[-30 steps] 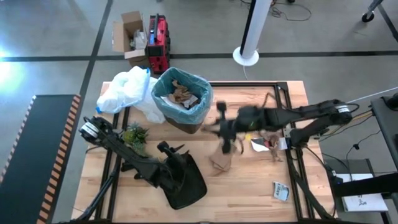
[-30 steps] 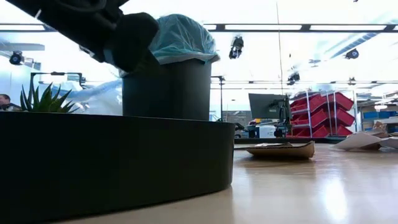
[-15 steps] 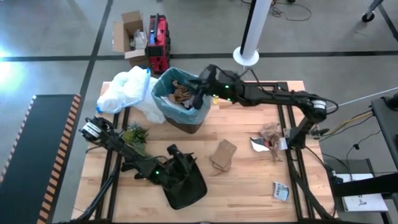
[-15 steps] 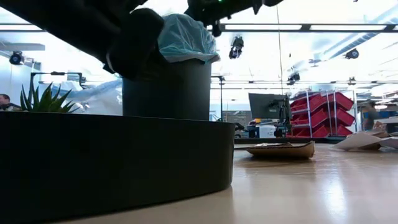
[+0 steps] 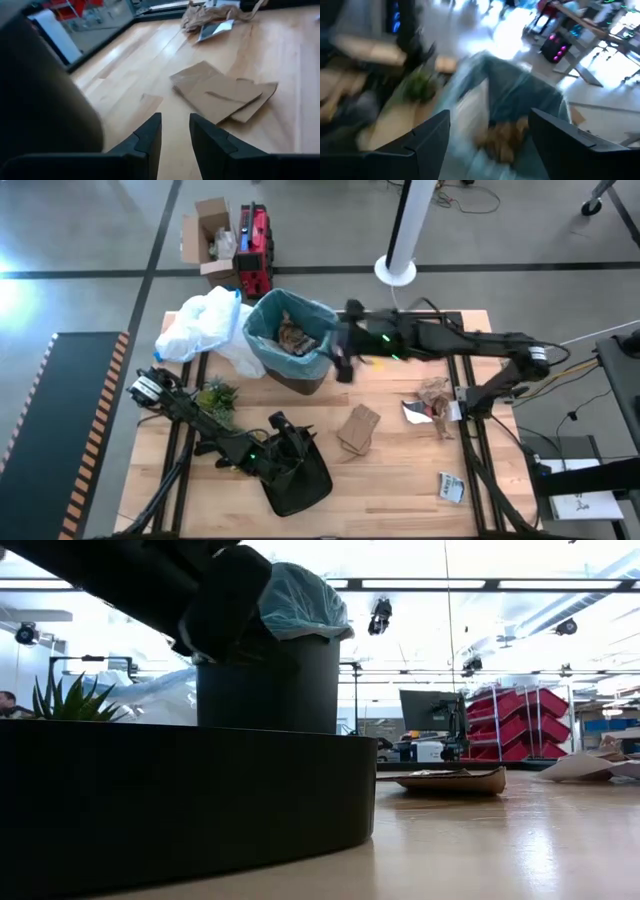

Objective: Place trash/remove bag and relplace

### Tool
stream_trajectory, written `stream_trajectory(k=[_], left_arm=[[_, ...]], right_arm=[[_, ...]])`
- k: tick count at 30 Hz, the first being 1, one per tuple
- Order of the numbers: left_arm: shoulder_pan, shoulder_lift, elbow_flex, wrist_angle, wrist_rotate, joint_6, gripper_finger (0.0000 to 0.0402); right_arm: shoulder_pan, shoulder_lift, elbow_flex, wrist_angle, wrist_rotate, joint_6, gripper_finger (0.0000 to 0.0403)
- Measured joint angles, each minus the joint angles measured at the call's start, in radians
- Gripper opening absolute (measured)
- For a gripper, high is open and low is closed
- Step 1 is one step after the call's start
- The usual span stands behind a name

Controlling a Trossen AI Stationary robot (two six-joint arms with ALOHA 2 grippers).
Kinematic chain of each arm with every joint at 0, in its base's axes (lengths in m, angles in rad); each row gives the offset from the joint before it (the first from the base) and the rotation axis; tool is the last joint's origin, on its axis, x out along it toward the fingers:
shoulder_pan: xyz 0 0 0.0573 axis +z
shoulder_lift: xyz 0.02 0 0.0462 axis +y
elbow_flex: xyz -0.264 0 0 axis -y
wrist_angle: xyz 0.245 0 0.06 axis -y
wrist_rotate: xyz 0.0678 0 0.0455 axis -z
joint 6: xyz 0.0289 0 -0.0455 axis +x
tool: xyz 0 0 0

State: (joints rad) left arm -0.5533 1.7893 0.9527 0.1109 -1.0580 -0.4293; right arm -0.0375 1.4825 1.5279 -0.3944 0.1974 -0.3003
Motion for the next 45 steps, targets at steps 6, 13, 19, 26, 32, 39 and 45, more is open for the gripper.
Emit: stream_trajectory(k=[6,13,19,26,32,39,45], left_arm=[[0.074,0.027,0.057,0.043,0.108,0.019,0.0088],[0.146,0.161,0.206,0.048,0.198,0.132,0.0078],[0.215,0.303,0.344,0.022,0.278,0.162,0.0077],[0.261,0.423,0.481,-0.202,0.342,0.122,0.0078],[0.267,0.459,0.516,-0.217,0.377,0.091,0.0071],[0.267,0.465,0.514,-0.224,0.38,0.096,0.0062],[0.267,0.467,0.513,-0.226,0.354,0.099,0.0063]], right_arm=[[0.196,-0.105,-0.063,-0.281,0.064,0.084,0.0242],[0.347,-0.187,-0.377,-0.332,0.111,0.329,0.0223],[0.44,-0.178,-0.715,-0.118,0.195,0.41,0.0222],[0.461,-0.067,-0.895,0.085,0.234,0.378,0.0237],[0.454,0.063,-0.913,0.192,0.315,0.194,0.0229],[0.453,0.12,-0.913,0.333,0.377,-0.055,0.0206],[0.453,0.133,-0.911,0.375,0.378,-0.164,0.0179]])
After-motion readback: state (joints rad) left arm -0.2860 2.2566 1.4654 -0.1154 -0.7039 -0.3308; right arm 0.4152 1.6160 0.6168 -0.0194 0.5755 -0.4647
